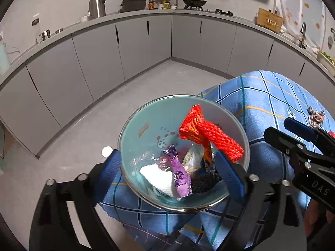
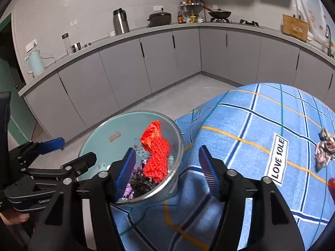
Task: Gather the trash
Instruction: 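Move both tools back over the red bag and plaid cloth on the table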
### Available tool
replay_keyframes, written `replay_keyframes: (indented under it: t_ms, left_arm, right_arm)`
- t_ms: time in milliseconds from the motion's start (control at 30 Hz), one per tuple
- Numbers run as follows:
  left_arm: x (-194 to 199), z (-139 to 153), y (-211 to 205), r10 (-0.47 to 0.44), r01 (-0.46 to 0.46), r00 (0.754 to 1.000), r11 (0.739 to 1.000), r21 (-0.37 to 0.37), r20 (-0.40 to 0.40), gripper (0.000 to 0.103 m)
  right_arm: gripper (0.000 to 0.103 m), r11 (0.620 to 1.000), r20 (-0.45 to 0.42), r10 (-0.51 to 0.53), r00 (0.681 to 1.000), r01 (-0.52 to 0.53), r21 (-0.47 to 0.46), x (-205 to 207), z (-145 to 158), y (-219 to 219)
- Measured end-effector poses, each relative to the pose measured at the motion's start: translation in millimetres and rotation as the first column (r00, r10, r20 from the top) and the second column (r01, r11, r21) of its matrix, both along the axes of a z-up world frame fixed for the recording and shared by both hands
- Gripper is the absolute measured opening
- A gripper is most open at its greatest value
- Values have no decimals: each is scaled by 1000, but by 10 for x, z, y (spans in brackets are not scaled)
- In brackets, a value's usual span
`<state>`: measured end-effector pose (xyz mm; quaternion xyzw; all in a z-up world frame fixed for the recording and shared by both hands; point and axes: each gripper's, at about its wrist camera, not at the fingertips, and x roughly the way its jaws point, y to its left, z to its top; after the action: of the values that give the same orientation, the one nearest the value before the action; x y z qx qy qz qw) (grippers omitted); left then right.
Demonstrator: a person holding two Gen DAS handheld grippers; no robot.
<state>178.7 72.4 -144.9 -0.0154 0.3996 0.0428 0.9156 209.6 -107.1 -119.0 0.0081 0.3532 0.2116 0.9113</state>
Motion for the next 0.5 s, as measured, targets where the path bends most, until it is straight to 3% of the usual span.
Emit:
replay_keyframes:
  t_ms: [333, 500]
  left_arm:
    - [0, 43, -211, -30, 30, 1000, 999, 20, 2, 91]
    - [13, 90, -314, -49, 48, 999, 999, 15, 13, 96]
  right_arm:
    - [64, 999, 9, -47, 999, 47, 13, -70, 44, -275]
    - [72, 997, 29, -83, 996, 83, 6, -117, 106, -451]
